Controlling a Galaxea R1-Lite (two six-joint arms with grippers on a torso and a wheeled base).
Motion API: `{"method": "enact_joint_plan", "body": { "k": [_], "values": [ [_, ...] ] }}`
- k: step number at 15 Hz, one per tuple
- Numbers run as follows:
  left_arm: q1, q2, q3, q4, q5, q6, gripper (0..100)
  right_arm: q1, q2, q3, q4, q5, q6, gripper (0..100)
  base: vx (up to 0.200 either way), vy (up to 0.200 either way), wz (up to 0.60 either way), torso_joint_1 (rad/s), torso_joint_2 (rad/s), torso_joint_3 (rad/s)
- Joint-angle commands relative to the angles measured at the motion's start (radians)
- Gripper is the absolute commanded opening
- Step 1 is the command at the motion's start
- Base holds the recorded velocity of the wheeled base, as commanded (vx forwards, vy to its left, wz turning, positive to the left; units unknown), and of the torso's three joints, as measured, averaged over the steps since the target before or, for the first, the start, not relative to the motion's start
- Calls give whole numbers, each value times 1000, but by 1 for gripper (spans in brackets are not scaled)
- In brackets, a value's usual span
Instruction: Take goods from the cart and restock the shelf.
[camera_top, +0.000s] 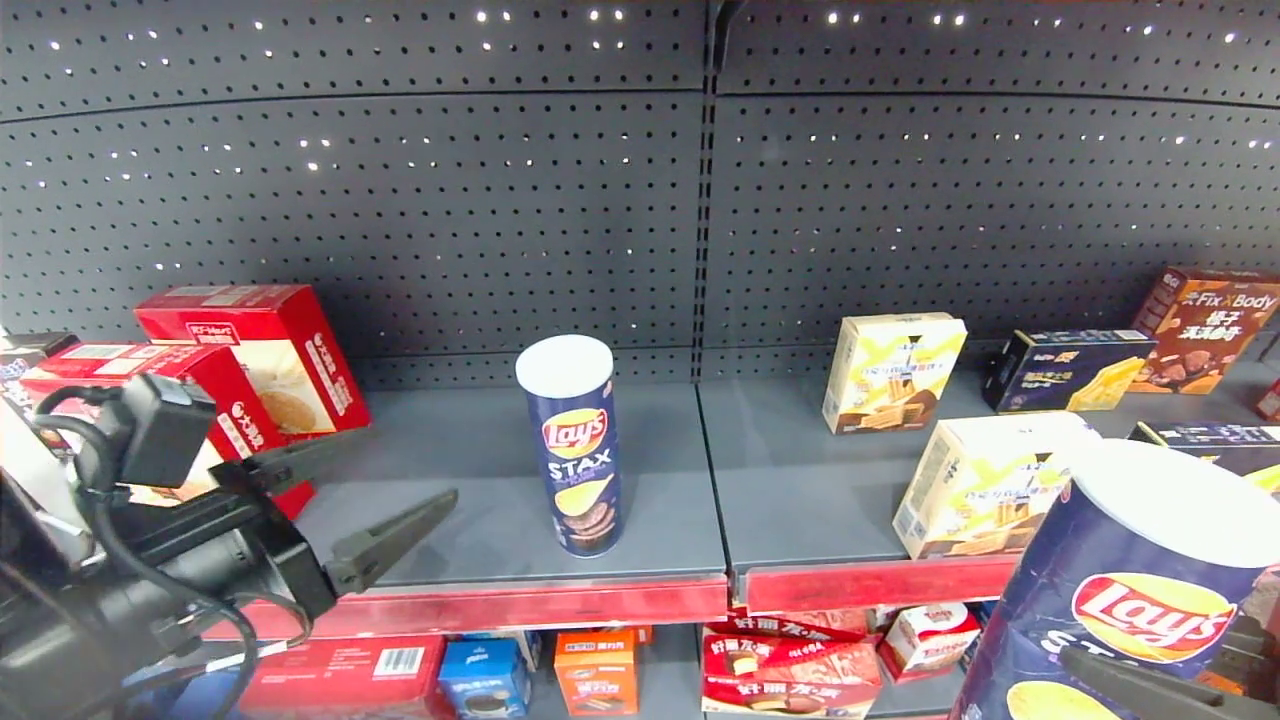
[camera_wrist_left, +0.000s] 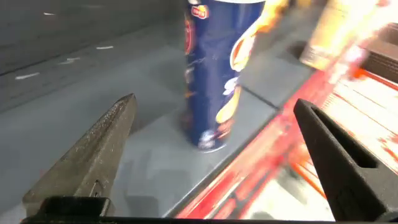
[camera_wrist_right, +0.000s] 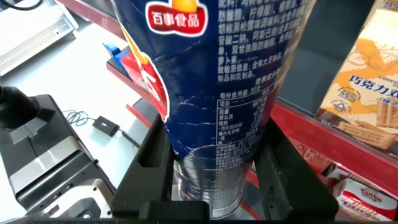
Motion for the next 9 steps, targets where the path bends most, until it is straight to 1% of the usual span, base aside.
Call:
{"method": "enact_joint_plan", "body": {
  "k": [1,2,3,4,5,6,7,8,9],
  "values": [
    [-1,-157,55,51,134,2,100,1,-1,3,-1,0,0,0,0,0,0,0,0,0],
    [-17,-251,75,146,286,3,100,-1,-1,-7,-1,-2,0,0,0,0,0,0,0,0],
    [-18,-327,78,244,404,5,100,-1,5,-22,-2,-2,0,0,0,0,0,0,0,0],
    [-12,-392,80,327,482,2,100,1,11,-42,-2,-2,0,0,0,0,0,0,0,0],
    [19,-442,88,368,505,-17,100,1,22,-60,-2,0,0,0,0,0,0,0,0,0],
    [108,-467,106,368,505,-37,100,2,30,-80,-2,0,0,0,0,0,0,0,0,0],
    [187,-491,117,368,503,-43,100,1,33,-97,-2,1,0,0,0,0,0,0,0,0],
    [232,-533,137,370,503,-55,100,1,34,-108,-2,1,0,0,0,0,0,0,0,0],
    [249,-591,190,376,505,-66,100,1,34,-111,-2,1,0,0,0,0,0,0,0,0]
  ]
}}
